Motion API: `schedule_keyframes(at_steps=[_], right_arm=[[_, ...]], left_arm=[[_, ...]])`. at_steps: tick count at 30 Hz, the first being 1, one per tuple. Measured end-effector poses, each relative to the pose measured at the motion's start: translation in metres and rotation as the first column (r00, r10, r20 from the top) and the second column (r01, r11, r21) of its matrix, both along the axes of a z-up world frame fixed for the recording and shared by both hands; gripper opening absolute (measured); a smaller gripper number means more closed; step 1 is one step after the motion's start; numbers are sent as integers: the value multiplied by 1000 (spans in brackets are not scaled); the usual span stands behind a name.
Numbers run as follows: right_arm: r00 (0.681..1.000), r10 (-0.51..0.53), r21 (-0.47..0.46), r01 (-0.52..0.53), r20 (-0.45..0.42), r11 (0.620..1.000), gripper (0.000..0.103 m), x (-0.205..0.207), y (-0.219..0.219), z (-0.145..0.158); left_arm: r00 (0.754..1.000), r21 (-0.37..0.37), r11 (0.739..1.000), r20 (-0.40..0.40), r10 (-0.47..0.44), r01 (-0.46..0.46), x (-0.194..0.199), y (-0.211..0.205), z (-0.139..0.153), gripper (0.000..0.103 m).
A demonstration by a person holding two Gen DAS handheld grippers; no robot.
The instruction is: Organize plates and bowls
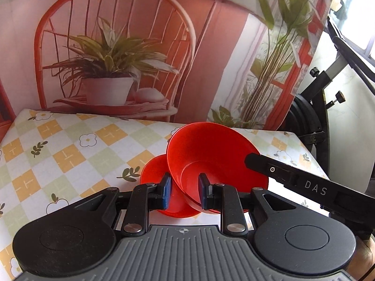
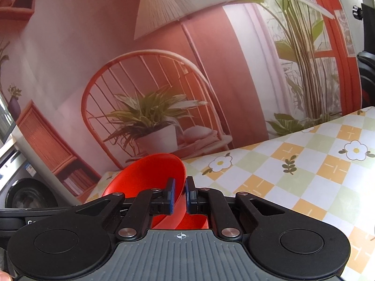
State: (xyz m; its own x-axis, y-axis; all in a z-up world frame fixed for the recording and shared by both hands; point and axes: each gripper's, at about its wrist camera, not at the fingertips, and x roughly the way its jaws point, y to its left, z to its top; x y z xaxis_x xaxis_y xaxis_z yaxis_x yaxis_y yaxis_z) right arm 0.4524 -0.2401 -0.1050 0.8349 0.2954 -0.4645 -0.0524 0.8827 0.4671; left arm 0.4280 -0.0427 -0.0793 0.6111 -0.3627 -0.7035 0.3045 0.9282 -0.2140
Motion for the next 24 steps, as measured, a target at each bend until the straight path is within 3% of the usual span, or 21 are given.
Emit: schedule_keyframes(at_steps=[10,24], right_arm=[[997,8,-11,-9,-72,1000,9,36,5,-38],[992,13,-23,-16,-122,1000,9,44,9,-61]], left_arm=[[999,61,998,-39,-5,7,36,-3,-42,25],[999,121,992,-34,-23,27,41,-6,-57,25]])
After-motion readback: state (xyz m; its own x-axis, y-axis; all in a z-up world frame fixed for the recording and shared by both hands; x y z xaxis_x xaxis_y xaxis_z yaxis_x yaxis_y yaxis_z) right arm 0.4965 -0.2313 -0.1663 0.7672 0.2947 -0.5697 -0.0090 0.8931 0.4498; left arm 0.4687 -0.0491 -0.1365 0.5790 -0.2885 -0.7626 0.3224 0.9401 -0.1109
